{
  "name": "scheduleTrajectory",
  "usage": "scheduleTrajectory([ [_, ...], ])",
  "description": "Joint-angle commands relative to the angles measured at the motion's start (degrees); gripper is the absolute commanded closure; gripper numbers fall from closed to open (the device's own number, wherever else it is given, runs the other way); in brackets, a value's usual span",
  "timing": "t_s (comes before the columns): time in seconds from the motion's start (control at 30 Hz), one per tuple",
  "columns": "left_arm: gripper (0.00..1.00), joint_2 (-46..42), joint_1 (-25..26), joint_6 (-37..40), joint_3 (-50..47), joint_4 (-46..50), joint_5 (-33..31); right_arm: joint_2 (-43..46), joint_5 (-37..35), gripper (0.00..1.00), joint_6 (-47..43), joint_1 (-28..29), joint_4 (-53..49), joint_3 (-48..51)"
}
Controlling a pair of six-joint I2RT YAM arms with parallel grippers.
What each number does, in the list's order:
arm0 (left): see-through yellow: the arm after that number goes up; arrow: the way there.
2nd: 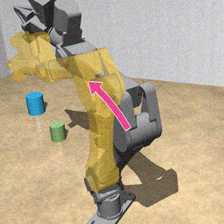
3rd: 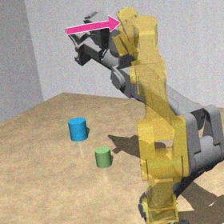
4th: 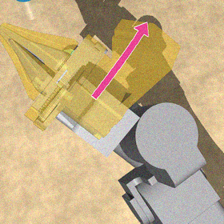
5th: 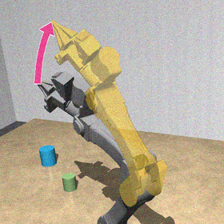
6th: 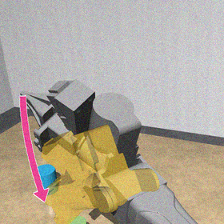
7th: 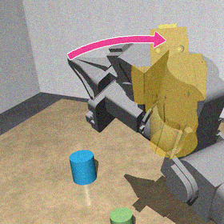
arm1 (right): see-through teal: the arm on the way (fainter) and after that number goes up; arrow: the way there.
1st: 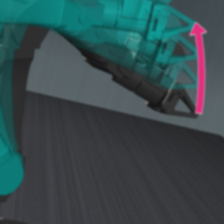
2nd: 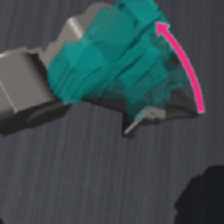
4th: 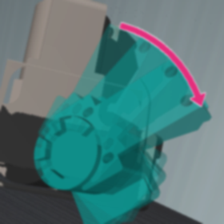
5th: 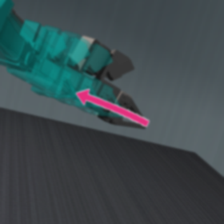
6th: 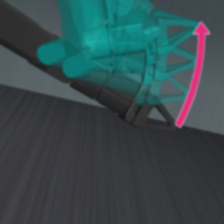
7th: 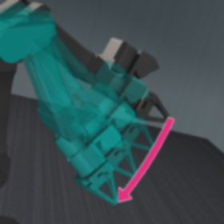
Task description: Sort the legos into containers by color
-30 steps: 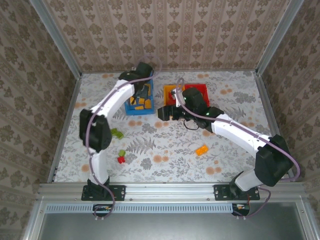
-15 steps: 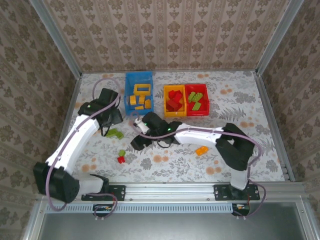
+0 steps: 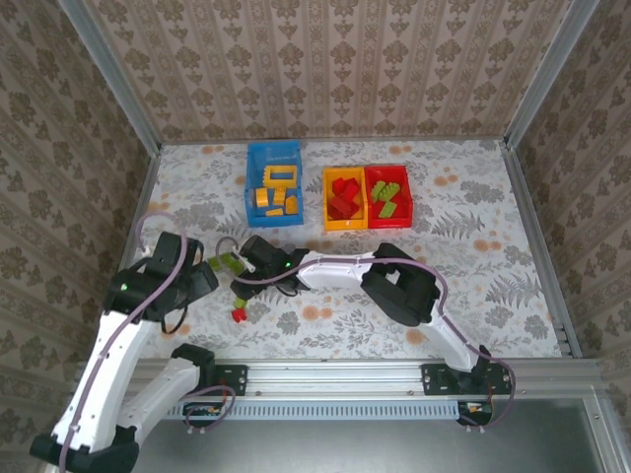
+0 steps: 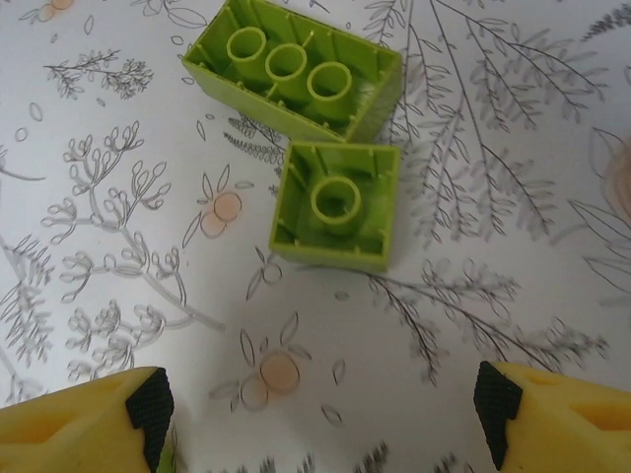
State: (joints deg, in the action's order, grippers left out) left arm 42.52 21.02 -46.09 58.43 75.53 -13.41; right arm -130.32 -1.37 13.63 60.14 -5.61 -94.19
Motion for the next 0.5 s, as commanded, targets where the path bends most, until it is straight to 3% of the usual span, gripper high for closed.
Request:
scheduleTrajectory([
  [0.0,0.29,-2.88,-0.1,-0.78,-0.1,7.7,-0.25,-3.79,-4.96,0.17,0.73,0.59,-4.4,-4.84],
  [0.3,0.29,-4.46,-0.1,1.17,1.94,11.27,-1.34,-11.42,-7.88,0.23,-0.02,0.77,-10.15,-15.51],
  [0.47,0.29,-4.57,-0.1,2.29,2.48,11.57,-1.39,-14.24,-7.63,0.45,-0.27,0.77,-13.1,-20.38],
])
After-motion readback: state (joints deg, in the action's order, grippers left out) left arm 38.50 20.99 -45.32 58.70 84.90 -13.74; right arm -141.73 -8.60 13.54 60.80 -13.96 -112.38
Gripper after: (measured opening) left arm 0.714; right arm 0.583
